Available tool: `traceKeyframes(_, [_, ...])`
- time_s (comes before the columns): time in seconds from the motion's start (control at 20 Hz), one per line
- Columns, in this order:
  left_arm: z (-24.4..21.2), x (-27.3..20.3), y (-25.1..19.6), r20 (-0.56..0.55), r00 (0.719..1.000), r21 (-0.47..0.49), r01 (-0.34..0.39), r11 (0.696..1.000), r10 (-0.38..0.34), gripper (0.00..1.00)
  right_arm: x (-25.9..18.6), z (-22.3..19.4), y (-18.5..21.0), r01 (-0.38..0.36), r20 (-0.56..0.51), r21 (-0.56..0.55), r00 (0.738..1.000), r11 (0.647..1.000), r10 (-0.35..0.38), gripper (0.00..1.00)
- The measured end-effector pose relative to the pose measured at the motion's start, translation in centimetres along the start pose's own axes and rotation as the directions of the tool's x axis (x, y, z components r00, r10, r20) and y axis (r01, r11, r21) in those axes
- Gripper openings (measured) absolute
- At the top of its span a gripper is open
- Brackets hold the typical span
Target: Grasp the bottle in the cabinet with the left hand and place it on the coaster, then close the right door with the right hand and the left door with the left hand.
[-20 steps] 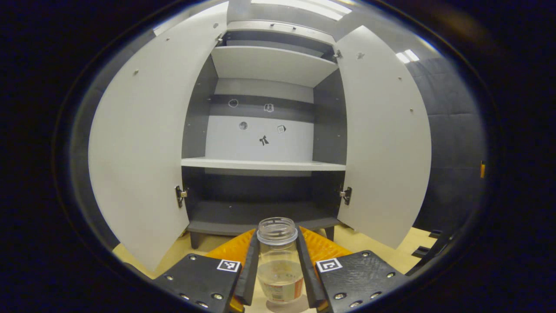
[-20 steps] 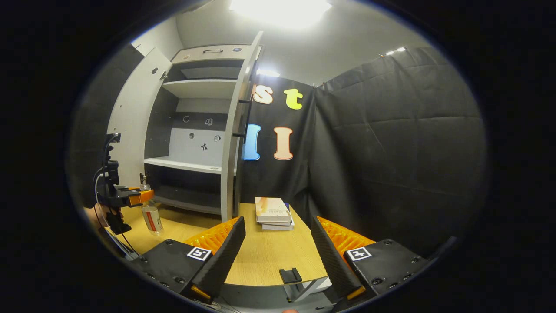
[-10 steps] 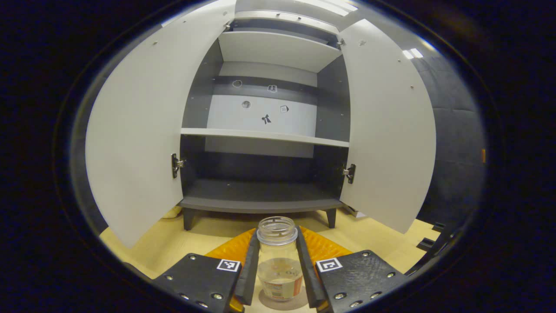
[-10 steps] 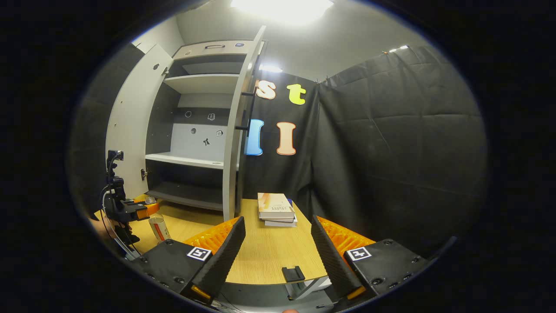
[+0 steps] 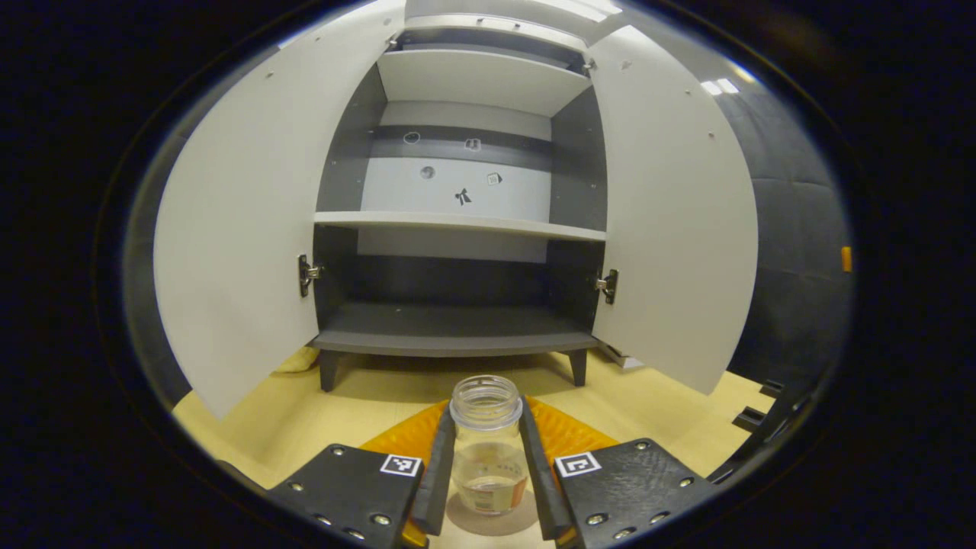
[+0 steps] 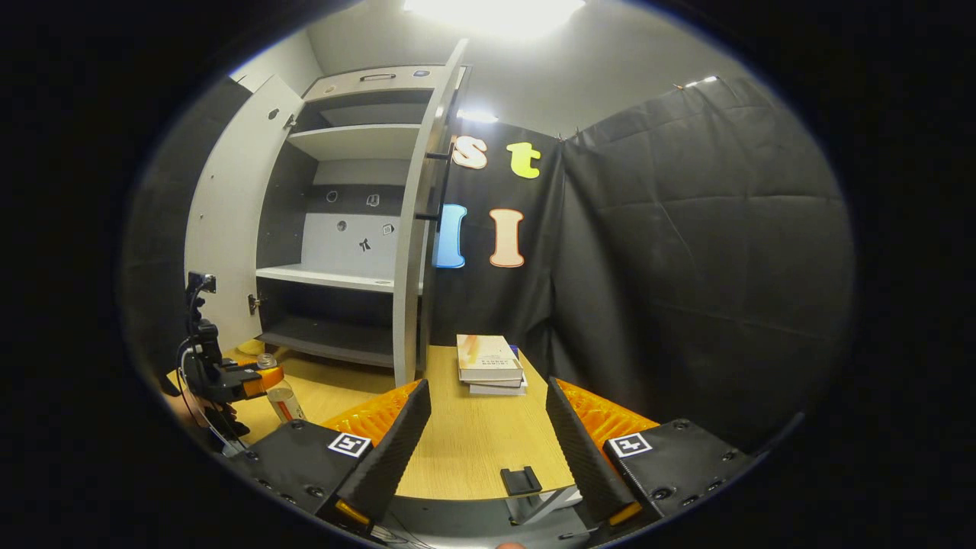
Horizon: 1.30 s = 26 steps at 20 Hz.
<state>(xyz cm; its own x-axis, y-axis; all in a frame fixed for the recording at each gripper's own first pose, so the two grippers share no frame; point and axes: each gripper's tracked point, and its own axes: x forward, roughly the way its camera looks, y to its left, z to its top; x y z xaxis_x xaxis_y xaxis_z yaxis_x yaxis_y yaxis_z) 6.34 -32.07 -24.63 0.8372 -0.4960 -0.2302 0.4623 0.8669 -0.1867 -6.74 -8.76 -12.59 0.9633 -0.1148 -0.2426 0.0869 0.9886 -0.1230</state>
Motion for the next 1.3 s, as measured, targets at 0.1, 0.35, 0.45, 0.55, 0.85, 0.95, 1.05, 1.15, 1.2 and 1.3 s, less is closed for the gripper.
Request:
traceKeyframes(0.1, [-0.3,-0.7,-0.1,-0.009,1.000,0.008,-0.003,1.000,0.003,0.51,0.3,0.2,0.3,-0.010,0.003,-0.004,1.000,1.000,0.010,0.97])
traceKeyframes(0.35, [0.8,-2.2,-0.1,-0.021,0.999,0.037,-0.033,0.999,0.034,0.78,1.4,1.2,0.8,-0.046,-0.001,0.036,0.999,0.998,0.047,0.97])
traceKeyframes(0.45, [2.6,-3.3,-0.1,0.000,0.999,0.063,-0.051,0.997,0.051,0.78,1.9,2.1,0.8,-0.064,0.004,0.061,0.998,0.996,0.064,0.97])
traceKeyframes(0.55, [4.9,-4.7,-0.1,0.027,0.998,0.086,-0.067,0.994,0.065,0.79,2.7,3.8,0.5,-0.080,0.030,0.083,0.997,0.993,0.078,0.97])
traceKeyframes(0.85, [10.6,-9.5,1.2,0.090,0.987,0.085,-0.141,0.986,0.133,0.77,5.3,9.8,-0.3,-0.136,0.110,0.102,0.986,0.985,0.124,0.97])
traceKeyframes(0.95, [11.9,-10.6,1.6,0.105,0.983,0.067,-0.156,0.985,0.149,0.78,6.2,11.6,-0.3,-0.158,0.126,0.098,0.981,0.983,0.145,0.97])
traceKeyframes(1.05, [13.2,-11.9,2.4,0.125,0.977,0.056,-0.181,0.982,0.173,0.78,7.0,13.7,-0.4,-0.169,0.150,0.082,0.976,0.982,0.156,0.97])
traceKeyframes(1.15, [14.0,-12.7,3.1,0.141,0.971,0.039,-0.198,0.979,0.191,0.78,7.8,15.5,-0.6,-0.164,0.171,0.068,0.974,0.984,0.151,0.97])
traceKeyframes(1.2, [14.3,-13.0,3.5,0.143,0.970,0.032,-0.203,0.979,0.196,0.77,8.2,16.2,-0.7,-0.164,0.179,0.068,0.972,0.984,0.150,0.97])
traceKeyframes(1.3, [14.9,-14.0,4.5,0.149,0.966,0.030,-0.216,0.976,0.210,0.77,9.3,17.6,-0.6,-0.161,0.189,0.074,0.971,0.984,0.145,0.97])
